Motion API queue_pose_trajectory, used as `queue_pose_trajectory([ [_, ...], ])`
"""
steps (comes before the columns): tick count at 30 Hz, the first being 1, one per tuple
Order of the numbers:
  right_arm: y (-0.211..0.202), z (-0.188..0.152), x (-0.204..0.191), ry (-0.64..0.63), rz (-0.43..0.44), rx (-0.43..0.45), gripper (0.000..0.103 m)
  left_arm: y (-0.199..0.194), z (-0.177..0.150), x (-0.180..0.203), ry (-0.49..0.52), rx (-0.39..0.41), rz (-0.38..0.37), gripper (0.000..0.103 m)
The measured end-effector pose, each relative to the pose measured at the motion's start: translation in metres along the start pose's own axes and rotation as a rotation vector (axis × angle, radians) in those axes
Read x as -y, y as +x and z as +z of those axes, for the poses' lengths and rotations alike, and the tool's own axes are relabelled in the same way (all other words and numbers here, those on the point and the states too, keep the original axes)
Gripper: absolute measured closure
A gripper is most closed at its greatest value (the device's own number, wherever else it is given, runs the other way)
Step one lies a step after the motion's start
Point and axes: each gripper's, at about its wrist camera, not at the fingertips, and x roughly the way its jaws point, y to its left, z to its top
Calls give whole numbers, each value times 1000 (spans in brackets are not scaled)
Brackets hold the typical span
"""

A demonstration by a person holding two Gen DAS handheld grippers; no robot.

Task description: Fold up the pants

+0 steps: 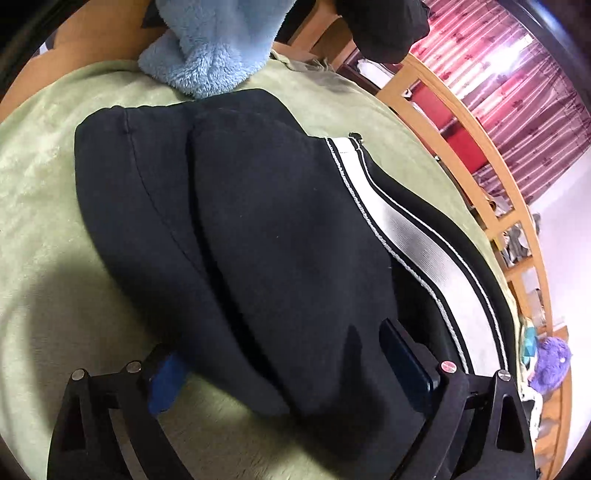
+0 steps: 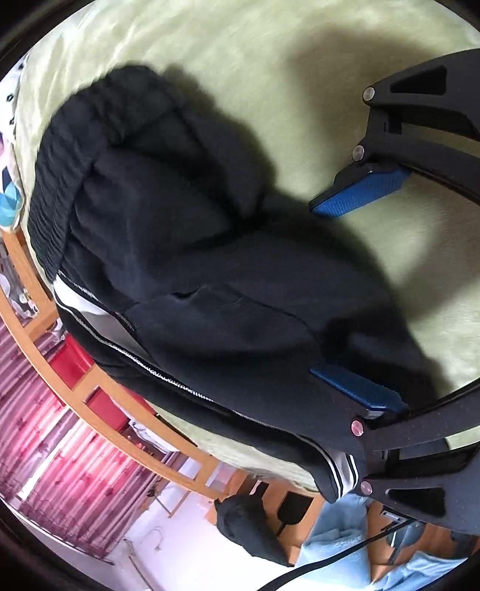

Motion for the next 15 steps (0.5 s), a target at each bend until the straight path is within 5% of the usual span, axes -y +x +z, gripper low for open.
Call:
queue_pose_trajectory([
  [5,17,8,-10,-21,-27,35,16,9,-4,13,38,31,72,14],
  [7,23,14,-13,-16,-45,50,38,8,-4,13,56,47,115,44],
  [8,28,17,-15,-8,-61,55,63,4,-3,10,58,51,123,62],
  [9,31,20,-15,-4,-48,46,77,1,-1,4,55,43,92,77],
  [12,27,21,-12,12,-17,77,89,-15,4,-15,2,25,3,93],
  [15,14,15,-20,-31,-47,125,91,-30,3,-19,11,29,-42,94],
])
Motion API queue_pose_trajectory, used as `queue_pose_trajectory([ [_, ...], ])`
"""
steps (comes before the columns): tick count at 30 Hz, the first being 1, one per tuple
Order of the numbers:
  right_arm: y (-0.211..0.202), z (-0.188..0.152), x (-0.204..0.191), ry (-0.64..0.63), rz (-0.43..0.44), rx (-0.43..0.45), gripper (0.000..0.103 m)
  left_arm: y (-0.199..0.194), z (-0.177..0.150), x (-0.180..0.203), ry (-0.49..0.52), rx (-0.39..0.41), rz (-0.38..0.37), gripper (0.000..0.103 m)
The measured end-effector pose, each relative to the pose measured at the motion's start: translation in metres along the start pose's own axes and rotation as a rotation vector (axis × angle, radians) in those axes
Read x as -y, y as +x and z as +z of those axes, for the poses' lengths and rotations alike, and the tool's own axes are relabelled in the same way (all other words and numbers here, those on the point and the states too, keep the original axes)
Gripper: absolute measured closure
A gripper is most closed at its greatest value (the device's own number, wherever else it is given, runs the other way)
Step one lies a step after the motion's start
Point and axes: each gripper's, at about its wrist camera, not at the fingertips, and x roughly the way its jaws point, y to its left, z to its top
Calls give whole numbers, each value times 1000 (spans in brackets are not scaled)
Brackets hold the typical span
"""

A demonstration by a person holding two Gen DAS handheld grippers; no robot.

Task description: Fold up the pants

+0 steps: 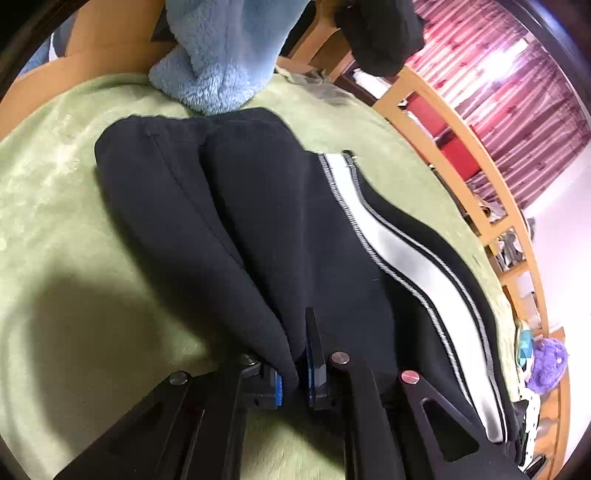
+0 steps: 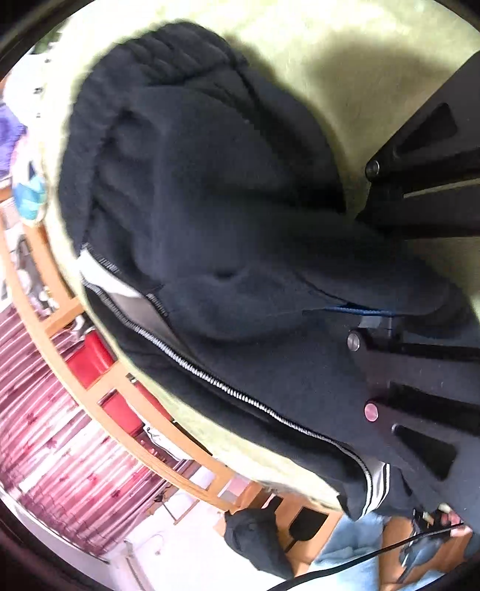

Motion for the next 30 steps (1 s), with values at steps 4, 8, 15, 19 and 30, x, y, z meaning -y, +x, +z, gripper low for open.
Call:
queue_pose_trajectory([
  [4,-18,0,-5,5,2,28,91,-25,-2,3,10,30,-33,95],
  [8,-40,3,-2,29,29,31,92,-50,-7,0,-5,24,-63,95],
  [15,-105,-17,16,7,16,7,92,-98,-45,-17,-9,-7,-62,95],
  [19,-152,-44,38,-6,-8,-15,92,-125,-87,-35,-16,-40,-58,95],
  [30,-181,-89,60,-162,-189,-119,63,-133,-126,-50,123,-156,97,67],
])
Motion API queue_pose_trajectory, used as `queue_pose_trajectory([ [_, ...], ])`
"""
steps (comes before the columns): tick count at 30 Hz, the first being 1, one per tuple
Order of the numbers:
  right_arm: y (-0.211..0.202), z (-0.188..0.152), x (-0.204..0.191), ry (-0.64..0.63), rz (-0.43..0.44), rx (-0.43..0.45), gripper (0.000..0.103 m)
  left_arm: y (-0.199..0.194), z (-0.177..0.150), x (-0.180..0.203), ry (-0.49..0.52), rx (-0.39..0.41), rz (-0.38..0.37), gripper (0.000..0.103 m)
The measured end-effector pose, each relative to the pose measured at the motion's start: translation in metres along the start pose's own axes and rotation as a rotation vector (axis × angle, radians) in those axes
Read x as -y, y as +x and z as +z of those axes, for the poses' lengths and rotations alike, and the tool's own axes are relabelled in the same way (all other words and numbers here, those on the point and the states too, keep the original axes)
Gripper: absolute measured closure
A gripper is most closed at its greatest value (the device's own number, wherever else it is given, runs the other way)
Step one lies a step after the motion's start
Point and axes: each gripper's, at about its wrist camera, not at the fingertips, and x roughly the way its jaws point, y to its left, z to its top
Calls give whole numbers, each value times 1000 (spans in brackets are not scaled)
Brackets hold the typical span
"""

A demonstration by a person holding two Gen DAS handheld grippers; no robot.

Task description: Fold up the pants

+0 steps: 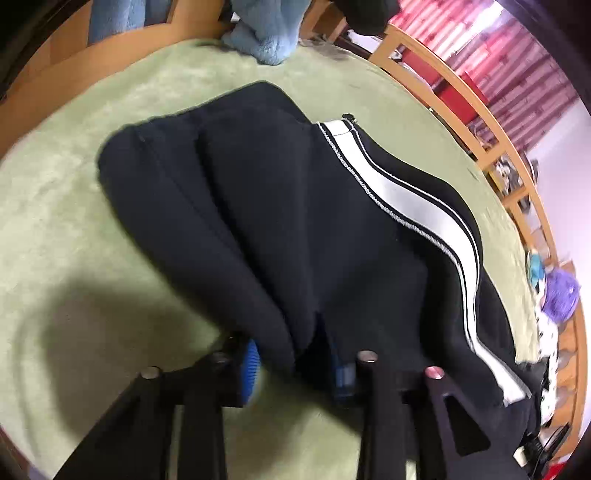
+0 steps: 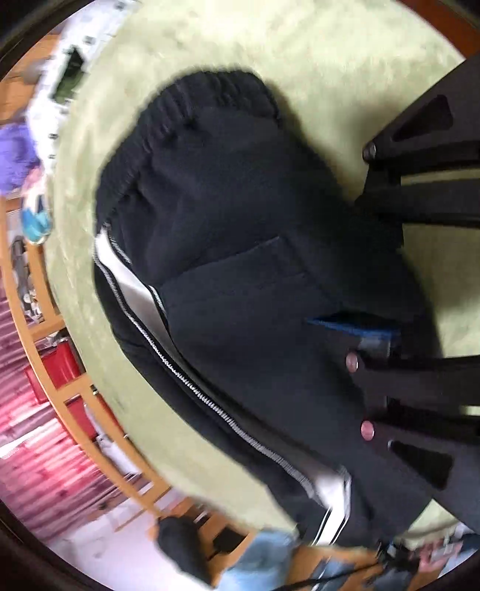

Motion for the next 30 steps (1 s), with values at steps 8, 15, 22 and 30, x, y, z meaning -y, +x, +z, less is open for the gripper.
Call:
queue_pose_trajectory([
  [8,-37,-13,-25,-54,-104,47,59,-54,6,28,248,62,67,54],
  [15,-56,-28,-59,-40,-114,79,51,-60,27,63,366,146,89,53],
  [22,-75,-37,-102,-158,-159,139,51,-46,60,76,444,166,84,53],
  [30,-55,-35,-143,-237,-148,127,51,0,104,91,500,136,84,52],
])
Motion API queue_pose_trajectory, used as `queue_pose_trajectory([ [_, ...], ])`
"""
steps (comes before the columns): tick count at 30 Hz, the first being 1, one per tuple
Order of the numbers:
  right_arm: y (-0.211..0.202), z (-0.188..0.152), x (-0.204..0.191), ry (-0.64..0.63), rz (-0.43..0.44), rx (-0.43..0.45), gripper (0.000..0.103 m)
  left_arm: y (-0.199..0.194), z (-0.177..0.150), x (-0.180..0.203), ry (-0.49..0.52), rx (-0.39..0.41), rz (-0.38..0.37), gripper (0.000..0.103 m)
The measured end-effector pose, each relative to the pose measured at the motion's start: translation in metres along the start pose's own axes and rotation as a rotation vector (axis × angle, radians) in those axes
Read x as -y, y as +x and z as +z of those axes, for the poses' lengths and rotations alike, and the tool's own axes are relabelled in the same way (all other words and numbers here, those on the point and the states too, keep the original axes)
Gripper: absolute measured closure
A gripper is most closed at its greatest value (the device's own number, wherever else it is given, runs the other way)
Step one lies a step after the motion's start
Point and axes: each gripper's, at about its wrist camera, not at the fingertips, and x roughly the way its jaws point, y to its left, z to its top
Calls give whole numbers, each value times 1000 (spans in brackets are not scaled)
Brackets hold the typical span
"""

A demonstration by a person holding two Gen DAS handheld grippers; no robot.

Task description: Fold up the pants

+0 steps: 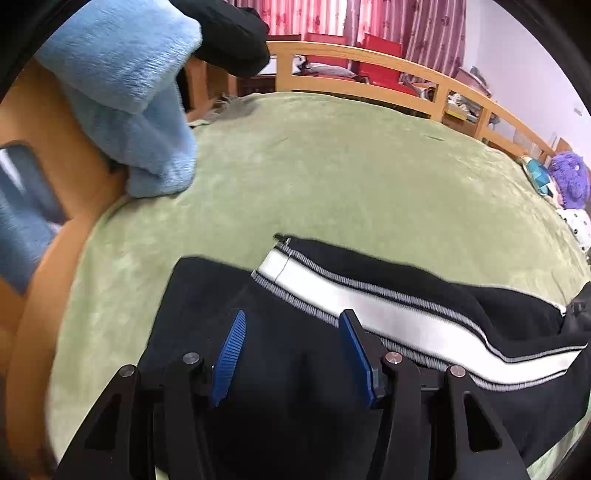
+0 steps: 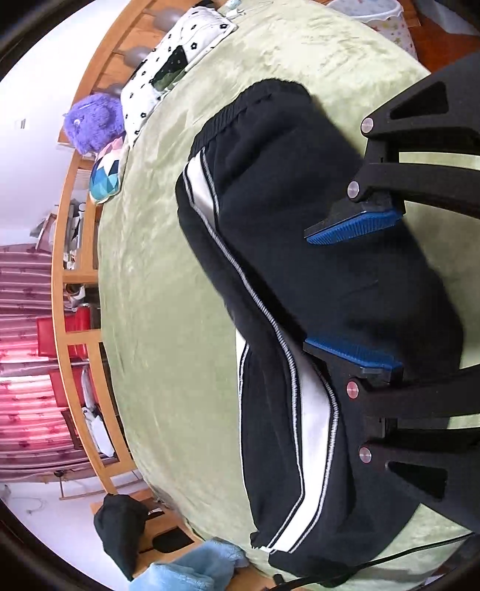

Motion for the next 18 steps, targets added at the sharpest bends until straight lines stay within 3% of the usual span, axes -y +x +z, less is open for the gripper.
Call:
queue_pose_trajectory([
  [2,8,2,-7,-2,6,-7,51,15,9,-1,15,-5,-32,51],
  [5,17,2,-15,5,16,-14,51,32,19,2,29,2,-56,41],
  [14,38,13,-15,36,-10,-4,51,93,38,-5,-26,-54,-85,41],
  [17,49,16,-15,35,-32,-23,51,105,39,-5,-33,-69,-93,49],
  [18,52,17,-15,38,-29,-27,51,109,39,-4,-27,-76,-85,57],
])
